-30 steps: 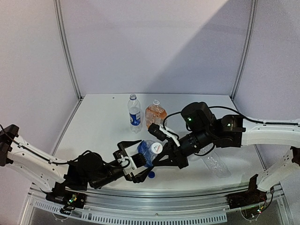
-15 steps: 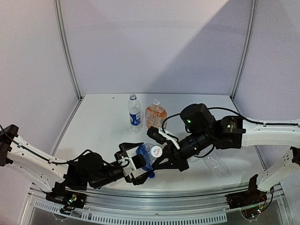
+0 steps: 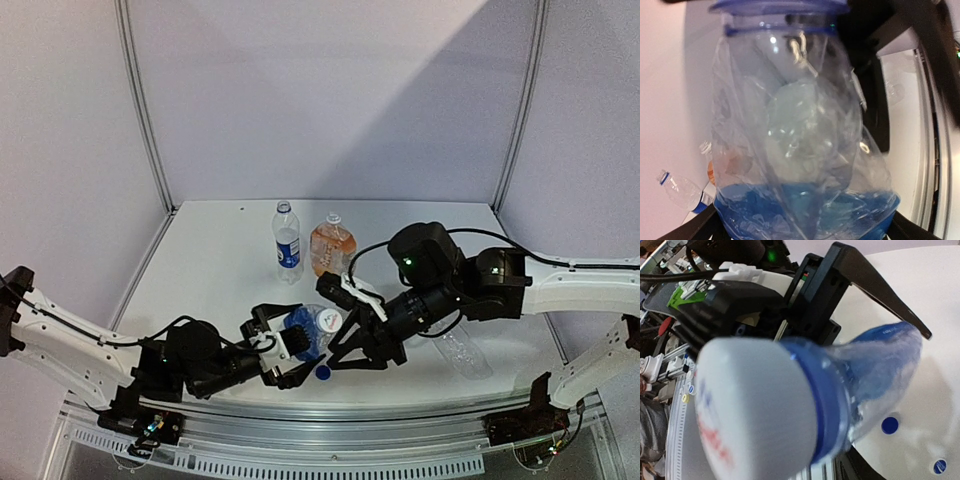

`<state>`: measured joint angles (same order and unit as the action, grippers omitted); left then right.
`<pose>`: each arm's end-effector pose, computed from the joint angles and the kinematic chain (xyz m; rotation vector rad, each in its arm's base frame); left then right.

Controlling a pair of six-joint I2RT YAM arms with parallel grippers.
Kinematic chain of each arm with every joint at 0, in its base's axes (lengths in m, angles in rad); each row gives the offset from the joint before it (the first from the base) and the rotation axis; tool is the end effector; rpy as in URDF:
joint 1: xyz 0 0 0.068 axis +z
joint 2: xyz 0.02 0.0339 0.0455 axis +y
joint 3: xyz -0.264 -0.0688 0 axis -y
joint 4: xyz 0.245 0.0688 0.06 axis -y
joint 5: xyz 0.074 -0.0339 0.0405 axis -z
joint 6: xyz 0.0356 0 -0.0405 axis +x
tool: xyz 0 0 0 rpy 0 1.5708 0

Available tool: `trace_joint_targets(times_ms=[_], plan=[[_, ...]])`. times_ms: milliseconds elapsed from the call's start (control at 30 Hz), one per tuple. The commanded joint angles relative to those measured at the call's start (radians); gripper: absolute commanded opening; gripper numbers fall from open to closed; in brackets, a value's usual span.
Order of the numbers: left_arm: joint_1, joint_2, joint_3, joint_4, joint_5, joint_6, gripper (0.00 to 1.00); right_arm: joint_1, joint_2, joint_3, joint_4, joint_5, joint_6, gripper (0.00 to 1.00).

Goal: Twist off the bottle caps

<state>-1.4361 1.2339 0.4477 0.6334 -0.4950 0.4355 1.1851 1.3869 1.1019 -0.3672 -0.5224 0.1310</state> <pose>0.0507 -0.2478 0.2156 1.1341 1.2870 -0.3181 0.0991 0.2912 0.2981 -1.4963 1.9340 1.2459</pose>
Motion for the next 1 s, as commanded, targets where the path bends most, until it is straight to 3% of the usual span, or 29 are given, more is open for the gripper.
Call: trace_joint_targets(times_ms=[0,100,200,233,400,500,667,733,800,900,967], plan=[[0.038,-0.059,-0.013,-0.102,-0.067,-0.012,0.61,0.005,-0.107,0.008,-0.085,0.147,-0.026,0.54],[0.051,-0.082,-0.011,-0.158,-0.091,-0.046,0.59,0.006,-0.186,0.016,-0.133,0.241,-0.031,0.70],[0.057,-0.056,0.011,-0.201,-0.129,-0.058,0.57,0.006,-0.242,0.018,-0.140,0.318,-0.013,0.97],[0.058,-0.033,0.022,-0.222,-0.142,-0.063,0.56,0.005,-0.251,0.020,-0.135,0.321,-0.001,0.99],[0.056,0.113,0.111,-0.336,-0.253,-0.078,0.44,0.006,-0.258,0.013,-0.025,0.304,0.115,0.99],[0.050,0.152,0.138,-0.375,-0.292,-0.088,0.37,0.007,-0.232,0.046,-0.062,0.330,0.172,0.99],[0.047,0.121,0.128,-0.388,-0.295,-0.098,0.32,-0.009,-0.219,0.088,-0.145,0.600,0.252,0.99],[0.046,0.108,0.129,-0.394,-0.291,-0.101,0.30,-0.035,-0.176,0.140,-0.227,0.604,0.300,0.92],[0.045,0.105,0.132,-0.399,-0.289,-0.108,0.19,-0.037,-0.109,0.190,-0.284,0.575,0.319,0.85],[0.041,0.115,0.142,-0.412,-0.306,-0.114,0.01,-0.037,-0.038,0.214,-0.288,0.535,0.361,0.82],[0.035,0.124,0.145,-0.411,-0.325,-0.113,0.00,-0.039,-0.012,0.235,-0.300,0.546,0.403,0.81]])
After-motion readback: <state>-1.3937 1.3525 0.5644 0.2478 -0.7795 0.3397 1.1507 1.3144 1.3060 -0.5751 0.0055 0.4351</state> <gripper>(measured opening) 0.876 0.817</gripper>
